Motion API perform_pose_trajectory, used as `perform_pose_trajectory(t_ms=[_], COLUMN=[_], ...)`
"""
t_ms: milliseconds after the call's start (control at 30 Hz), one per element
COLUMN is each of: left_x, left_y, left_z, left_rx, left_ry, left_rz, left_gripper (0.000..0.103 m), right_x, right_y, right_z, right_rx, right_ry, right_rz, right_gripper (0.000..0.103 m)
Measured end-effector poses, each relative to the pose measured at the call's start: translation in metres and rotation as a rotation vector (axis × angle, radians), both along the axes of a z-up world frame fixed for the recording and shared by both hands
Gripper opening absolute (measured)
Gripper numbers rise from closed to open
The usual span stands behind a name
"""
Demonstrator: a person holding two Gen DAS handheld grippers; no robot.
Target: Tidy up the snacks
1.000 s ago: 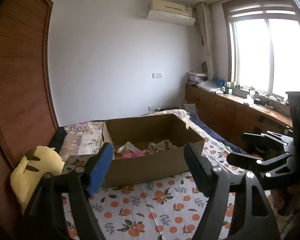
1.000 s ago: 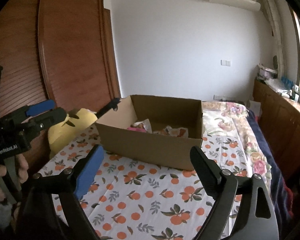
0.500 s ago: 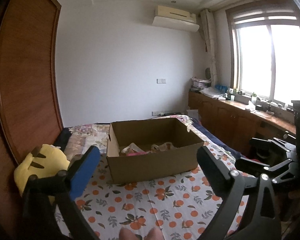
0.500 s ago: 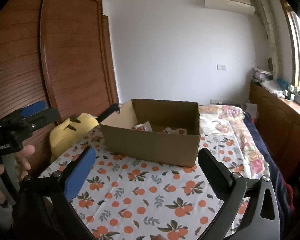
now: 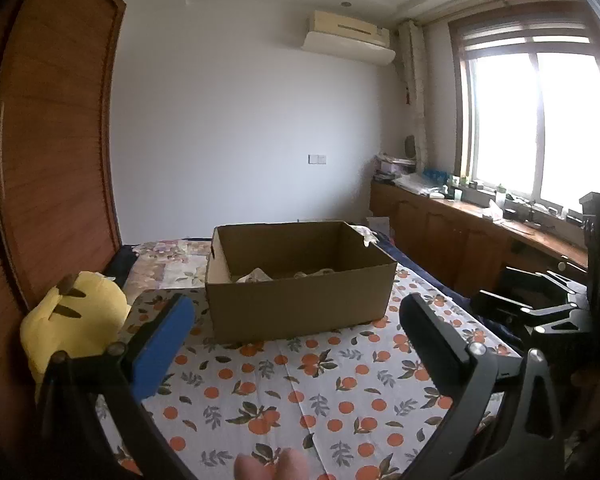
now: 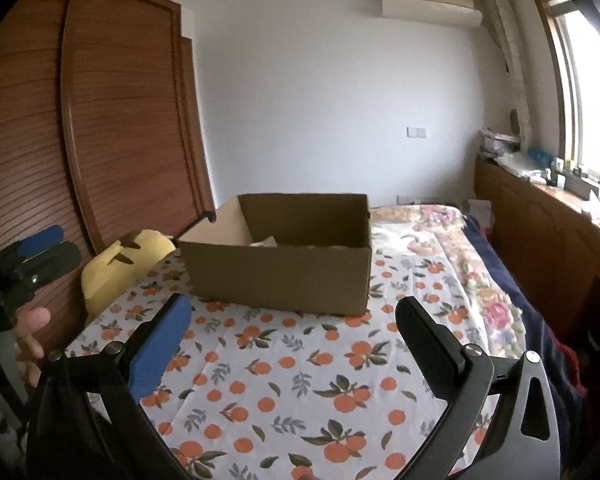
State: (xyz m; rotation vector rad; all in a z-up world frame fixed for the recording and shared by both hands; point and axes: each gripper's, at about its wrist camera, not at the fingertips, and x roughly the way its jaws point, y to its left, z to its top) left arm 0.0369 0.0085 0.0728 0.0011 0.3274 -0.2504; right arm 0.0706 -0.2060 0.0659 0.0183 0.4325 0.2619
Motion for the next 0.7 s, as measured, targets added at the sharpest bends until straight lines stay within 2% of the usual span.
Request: perform_pose_trajectory(t_ms=[367, 533, 700], left_x=[-0.016, -0.015, -0.018], left_y=[0.001, -0.008, -0.012], left_z=[-0.038, -0.057, -0.072], left_rx=[0.037, 0.108, 0.093], left_ry=[0.032, 0.062, 0.073], left_rz=[0.070, 0.121, 0.142], left_gripper=[0.103, 0.103, 0.103], right_x=[-0.017, -0.025, -0.032], right_y=[-0.010, -0.010, -0.010], right_z=[-0.029, -0.037, -0.043], right_rx=[-0.029, -0.029, -0.004], right_ry=[-0.001, -0.007, -0.006], right_rz=[-0.072, -0.093, -0.112], right_gripper=[0.103, 0.103, 0.103])
